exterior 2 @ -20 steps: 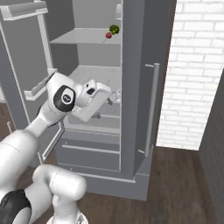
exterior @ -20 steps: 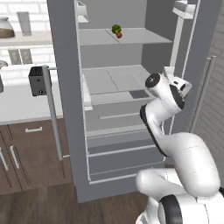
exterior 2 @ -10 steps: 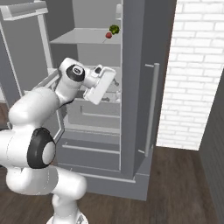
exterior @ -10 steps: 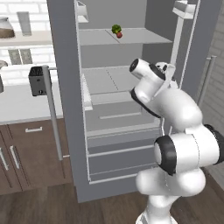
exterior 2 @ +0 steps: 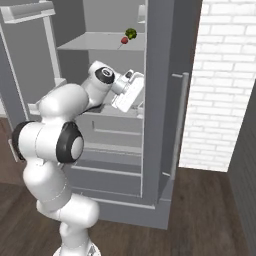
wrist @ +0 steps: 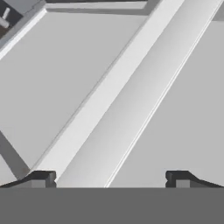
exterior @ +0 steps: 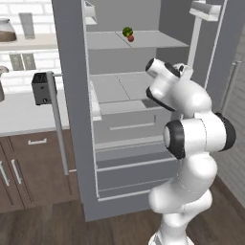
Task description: Take the strawberry from the fridge and place it on top of the pancake, located on the dining counter.
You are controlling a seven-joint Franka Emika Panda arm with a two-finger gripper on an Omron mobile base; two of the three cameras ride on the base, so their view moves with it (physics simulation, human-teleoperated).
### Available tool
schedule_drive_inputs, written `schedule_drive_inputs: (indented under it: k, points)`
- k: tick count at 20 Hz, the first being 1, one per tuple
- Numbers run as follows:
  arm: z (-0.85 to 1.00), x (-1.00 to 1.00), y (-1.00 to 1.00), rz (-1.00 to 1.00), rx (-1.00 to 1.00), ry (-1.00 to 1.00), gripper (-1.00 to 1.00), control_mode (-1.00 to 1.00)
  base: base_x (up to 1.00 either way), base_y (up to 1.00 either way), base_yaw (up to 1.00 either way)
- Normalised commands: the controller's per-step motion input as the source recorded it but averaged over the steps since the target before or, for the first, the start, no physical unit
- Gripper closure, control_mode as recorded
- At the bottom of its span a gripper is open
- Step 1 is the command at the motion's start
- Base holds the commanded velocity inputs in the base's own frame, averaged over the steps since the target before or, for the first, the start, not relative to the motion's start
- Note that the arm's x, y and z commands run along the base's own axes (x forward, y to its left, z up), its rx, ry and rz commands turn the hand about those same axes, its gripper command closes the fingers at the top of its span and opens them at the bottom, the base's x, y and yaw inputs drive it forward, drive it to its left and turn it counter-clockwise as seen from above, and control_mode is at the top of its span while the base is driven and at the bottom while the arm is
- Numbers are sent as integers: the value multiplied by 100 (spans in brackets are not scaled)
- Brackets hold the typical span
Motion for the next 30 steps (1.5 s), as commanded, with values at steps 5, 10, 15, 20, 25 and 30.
schedule_drive_inputs:
  k: [5,10,15,20,25,30]
  points:
    - [-11,0,-100,-5,0,1,-100,-100,0,0,0]
    - [-1,0,-57,0,0,0,-100,-100,0,0,0]
    - [0,-1,-10,0,1,-1,-100,-100,0,0,0]
    - [1,-32,82,0,6,-8,-100,-100,0,0,0]
    - [1,-41,95,0,32,-7,-100,-100,0,0,0]
    - [-21,-28,48,0,77,0,-100,-100,0,0,0]
